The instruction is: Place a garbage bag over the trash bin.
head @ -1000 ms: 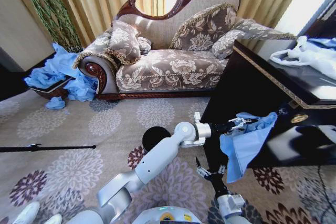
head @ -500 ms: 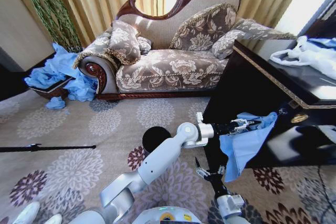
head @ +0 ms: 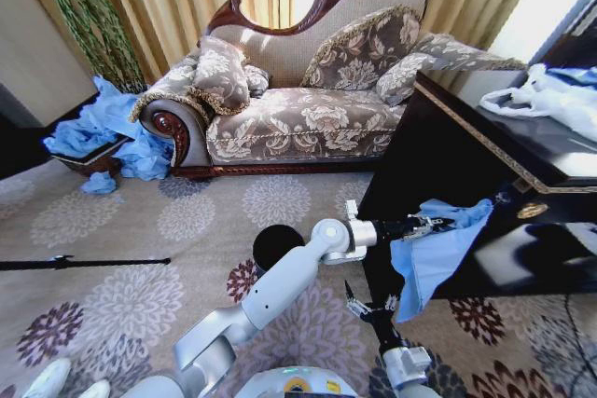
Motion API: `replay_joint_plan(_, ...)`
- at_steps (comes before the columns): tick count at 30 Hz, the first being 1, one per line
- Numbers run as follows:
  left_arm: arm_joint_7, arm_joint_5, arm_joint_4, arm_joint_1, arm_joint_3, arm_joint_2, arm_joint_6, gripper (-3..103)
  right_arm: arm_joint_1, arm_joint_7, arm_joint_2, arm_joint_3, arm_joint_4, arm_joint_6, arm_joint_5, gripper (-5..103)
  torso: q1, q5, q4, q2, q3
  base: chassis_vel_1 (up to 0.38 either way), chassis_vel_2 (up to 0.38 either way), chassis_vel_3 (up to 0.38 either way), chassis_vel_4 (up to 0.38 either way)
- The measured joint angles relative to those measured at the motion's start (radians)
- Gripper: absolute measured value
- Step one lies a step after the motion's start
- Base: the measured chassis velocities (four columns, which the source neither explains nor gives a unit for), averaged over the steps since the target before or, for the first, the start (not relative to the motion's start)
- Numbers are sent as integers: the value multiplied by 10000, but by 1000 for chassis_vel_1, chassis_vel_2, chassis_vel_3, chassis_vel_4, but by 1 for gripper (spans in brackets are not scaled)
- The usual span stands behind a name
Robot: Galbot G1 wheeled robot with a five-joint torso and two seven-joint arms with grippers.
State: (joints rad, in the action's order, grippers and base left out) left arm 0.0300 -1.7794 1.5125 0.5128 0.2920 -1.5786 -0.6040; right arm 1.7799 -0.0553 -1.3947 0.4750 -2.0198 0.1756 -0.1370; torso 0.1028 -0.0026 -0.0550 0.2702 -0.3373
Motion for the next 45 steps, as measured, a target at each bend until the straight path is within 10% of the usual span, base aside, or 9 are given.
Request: replay_joint_plan(45, 249, 349, 1669, 786, -704, 2042, 104, 4, -29, -10, -61, -272, 26, 22, 52, 100, 0, 1, 1, 0, 0, 0, 0, 0, 0)
